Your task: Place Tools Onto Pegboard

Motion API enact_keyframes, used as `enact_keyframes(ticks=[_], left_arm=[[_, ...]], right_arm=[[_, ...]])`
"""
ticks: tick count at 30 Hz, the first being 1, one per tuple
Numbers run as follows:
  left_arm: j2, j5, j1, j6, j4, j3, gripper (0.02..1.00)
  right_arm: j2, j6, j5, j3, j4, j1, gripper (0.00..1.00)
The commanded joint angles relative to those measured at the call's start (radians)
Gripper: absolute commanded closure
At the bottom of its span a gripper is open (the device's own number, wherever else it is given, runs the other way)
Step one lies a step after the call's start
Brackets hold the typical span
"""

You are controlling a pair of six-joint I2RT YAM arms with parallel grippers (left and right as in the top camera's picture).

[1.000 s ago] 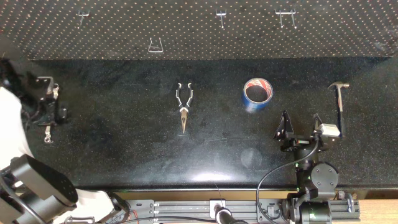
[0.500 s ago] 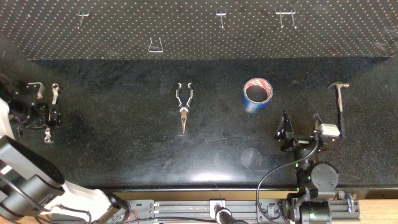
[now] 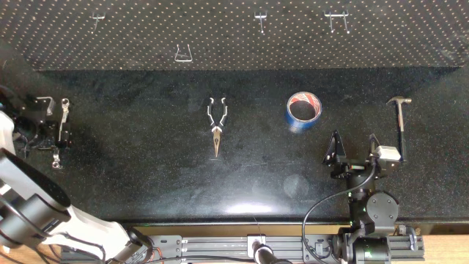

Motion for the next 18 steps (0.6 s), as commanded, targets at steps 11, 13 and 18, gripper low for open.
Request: enact_keyframes(ticks=[11,13,18], left_arm=[[0.076,-0.027,-0.043,0.034,0.055,-0.006,0.018],[0.076,-0.027,-0.043,0.034,0.058,-0.006,0.018],[0.105,-0.01,-0.042,-0.011,0.069,-0.006,0.018]], right_arm=[[-0.006,0.015,0.01,-0.005,-0.002,-0.006,0.025],[-0.006,0.015,0.009,-0.005,-0.003,-0.006,0.027],[-0.006,0.015,0.009,-0.005,-0.002,-0.006,0.027]])
